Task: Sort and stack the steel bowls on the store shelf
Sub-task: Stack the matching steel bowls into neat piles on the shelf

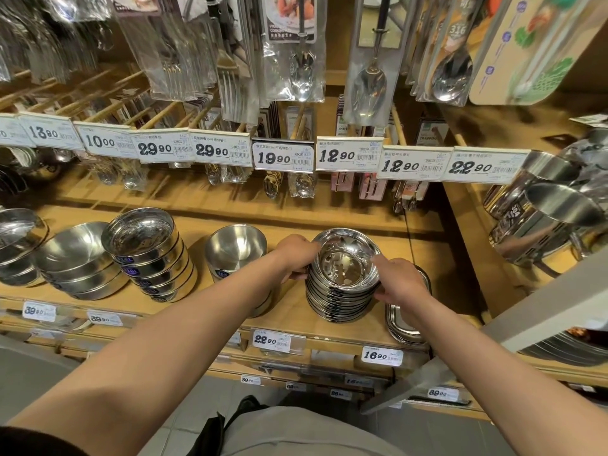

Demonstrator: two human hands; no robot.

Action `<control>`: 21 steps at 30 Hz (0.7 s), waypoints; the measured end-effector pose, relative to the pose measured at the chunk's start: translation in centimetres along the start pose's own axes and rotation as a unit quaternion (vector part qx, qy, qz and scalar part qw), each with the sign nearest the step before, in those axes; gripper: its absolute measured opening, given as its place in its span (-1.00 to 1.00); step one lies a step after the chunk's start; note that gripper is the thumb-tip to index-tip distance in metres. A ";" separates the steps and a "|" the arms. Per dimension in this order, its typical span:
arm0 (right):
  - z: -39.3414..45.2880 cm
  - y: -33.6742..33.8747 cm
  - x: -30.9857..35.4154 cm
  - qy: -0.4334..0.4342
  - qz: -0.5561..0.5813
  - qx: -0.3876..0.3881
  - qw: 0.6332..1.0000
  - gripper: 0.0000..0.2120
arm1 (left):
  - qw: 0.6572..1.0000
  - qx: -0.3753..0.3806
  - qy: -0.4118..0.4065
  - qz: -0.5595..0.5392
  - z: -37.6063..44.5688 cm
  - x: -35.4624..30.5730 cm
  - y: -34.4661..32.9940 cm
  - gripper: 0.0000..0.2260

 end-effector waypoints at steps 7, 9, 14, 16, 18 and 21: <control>-0.4 -0.7 -2.4 -0.061 0.125 0.051 0.989 -0.64 | 0.987 0.062 0.079 -0.128 -0.7 2.6 -0.9 -0.46; -0.4 -1.2 -2.7 -0.063 0.153 0.075 0.983 -0.64 | 0.984 0.070 0.074 -0.149 -0.7 3.3 -1.3 -0.48; 0.1 -1.4 -3.0 -0.077 0.189 0.082 0.975 -0.69 | 0.985 0.072 0.054 -0.150 -0.6 3.3 -1.6 -0.59; 0.4 -1.3 -3.0 -0.079 0.189 0.078 0.976 -0.66 | 0.985 0.073 0.051 -0.145 -0.5 3.3 -1.7 -0.61; 0.7 -1.3 -3.0 -0.079 0.188 0.073 0.976 -0.65 | 0.986 0.071 0.047 -0.142 -0.5 3.4 -1.9 -0.62; 1.0 -1.2 -3.0 -0.077 0.180 0.077 0.978 -0.65 | 0.984 0.069 0.053 -0.157 -0.5 3.7 -1.9 -0.65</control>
Point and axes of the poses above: each hand's wrist, its own z-axis towards the middle knuckle, its own y-axis out of the back of the hand, x = y × z, the point moved 2 cm from there along z, towards the middle knuckle, and after that the axes turned 2 degrees about z, right-handed, at the moved point
